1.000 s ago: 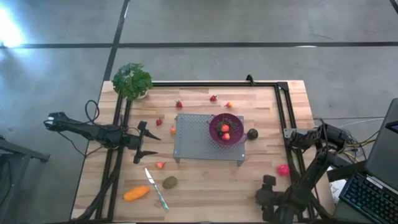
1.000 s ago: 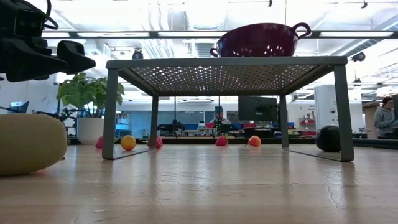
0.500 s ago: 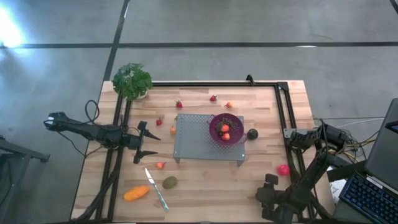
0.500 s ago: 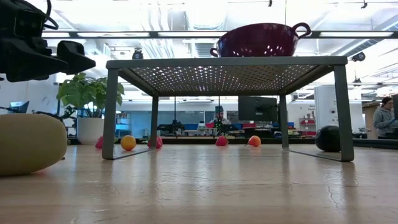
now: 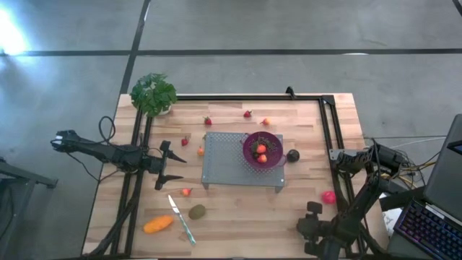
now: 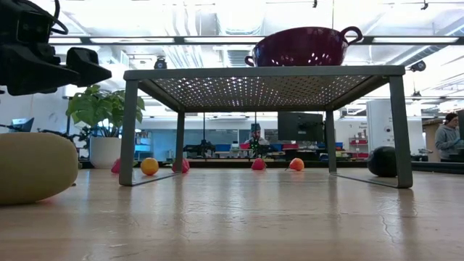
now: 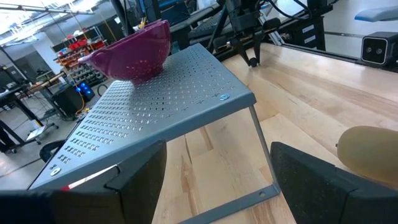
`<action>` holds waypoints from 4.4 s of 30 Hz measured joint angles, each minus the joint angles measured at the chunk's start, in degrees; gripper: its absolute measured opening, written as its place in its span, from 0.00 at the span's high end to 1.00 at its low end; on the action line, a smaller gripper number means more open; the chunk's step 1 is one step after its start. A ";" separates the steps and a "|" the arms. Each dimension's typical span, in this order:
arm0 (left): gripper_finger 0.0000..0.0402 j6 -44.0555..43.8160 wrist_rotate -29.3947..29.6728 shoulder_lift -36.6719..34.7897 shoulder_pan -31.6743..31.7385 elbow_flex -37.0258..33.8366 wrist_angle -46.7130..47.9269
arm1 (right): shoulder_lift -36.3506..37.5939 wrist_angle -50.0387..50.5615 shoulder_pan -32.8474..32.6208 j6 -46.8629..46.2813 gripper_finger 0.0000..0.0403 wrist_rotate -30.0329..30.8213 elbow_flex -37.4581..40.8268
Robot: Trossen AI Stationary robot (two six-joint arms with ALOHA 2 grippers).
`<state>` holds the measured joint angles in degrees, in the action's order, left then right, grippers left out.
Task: Pick & Place Fruit
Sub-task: Put the blackberry in the purple strainer bowl on the shelf, then put the pear in the purple strainer bowl on the shelf
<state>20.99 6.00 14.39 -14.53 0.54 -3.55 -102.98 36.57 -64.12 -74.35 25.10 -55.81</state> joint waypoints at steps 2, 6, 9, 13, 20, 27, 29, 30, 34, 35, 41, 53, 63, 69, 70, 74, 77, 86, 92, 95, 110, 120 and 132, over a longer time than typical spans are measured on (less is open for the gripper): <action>0.27 0.00 0.01 0.00 -0.01 -0.02 0.00 | 0.00 0.02 0.00 0.00 0.76 0.12 0.00; 0.27 0.00 0.02 0.00 0.00 0.00 0.00 | 0.00 0.00 0.00 0.00 0.75 0.14 0.00; 0.27 0.00 0.02 0.00 -0.02 -0.02 0.00 | 0.00 0.00 0.00 0.00 0.73 0.11 0.00; 0.27 0.00 0.02 0.00 -0.02 -0.02 0.00 | 0.00 0.00 0.02 0.62 0.74 0.11 0.00; 0.27 0.00 0.00 0.00 -0.02 -0.02 0.00 | 0.18 0.00 0.38 2.79 0.75 0.52 0.02; 0.27 0.00 0.02 -0.02 -0.02 -0.02 0.00 | 0.90 0.10 2.96 8.48 0.74 1.08 -0.05; 0.27 0.00 0.00 0.00 -0.01 0.00 0.02 | 1.28 0.06 3.80 10.59 0.76 1.08 -0.35; 0.27 0.00 0.00 -0.01 0.00 0.00 0.02 | 1.52 0.11 4.19 11.85 0.76 1.08 -0.62; 0.27 0.00 0.01 0.00 -0.01 -0.01 0.02 | 3.12 0.00 6.08 17.30 0.76 1.88 -1.69; 0.27 0.00 0.02 0.00 0.00 0.00 0.02 | 3.58 0.00 6.54 18.84 0.75 2.12 -1.98; 0.27 0.00 0.01 -0.01 0.00 -0.01 0.02 | 7.57 0.12 9.62 28.02 0.75 2.10 -4.48; 0.27 0.00 0.01 -0.02 0.00 -0.01 0.14 | 19.07 3.99 20.13 49.02 0.74 1.64 -12.99; 0.27 0.00 0.01 0.00 0.00 -0.02 0.17 | 27.14 10.22 31.99 59.56 0.76 1.17 -19.46; 0.27 0.00 0.00 0.00 -0.02 -0.02 0.20 | 29.55 11.81 41.56 62.31 0.74 -2.51 -21.03; 0.27 0.00 0.00 -0.02 -0.02 -0.02 0.20 | 29.62 12.67 43.30 62.76 0.75 -3.42 -21.19; 0.27 0.00 0.00 -0.02 0.00 -0.02 0.22 | 29.51 14.30 50.04 64.19 0.76 -7.02 -21.68; 0.27 0.00 0.00 -0.02 -0.01 -0.02 0.22 | 29.49 14.69 54.37 64.50 0.75 -8.68 -21.52; 0.27 0.00 0.01 0.00 0.00 -0.02 0.24 | 27.27 15.13 63.06 64.82 0.75 -14.71 -19.32; 0.27 0.00 0.00 0.00 -0.01 -0.01 0.24 | 23.35 15.68 63.68 65.73 0.74 -14.86 -18.82; 0.27 0.00 0.00 0.00 0.00 -0.01 0.23 | 21.85 17.20 63.69 65.55 0.74 -14.88 -18.82; 0.27 0.00 0.00 -0.01 -0.01 -0.01 0.22 | 19.98 19.37 63.65 64.92 0.60 -14.95 -18.80; 0.27 0.00 0.01 -0.01 0.00 0.00 0.22 | 20.37 18.95 63.65 67.25 0.48 -14.68 -20.63; 0.27 0.00 0.00 -0.02 -0.01 -0.02 0.21 | 28.82 18.08 63.71 71.58 0.59 -9.23 -27.03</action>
<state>20.99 6.00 14.37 -14.54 0.51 -3.35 -74.16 54.65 -0.40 -2.76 15.87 -82.84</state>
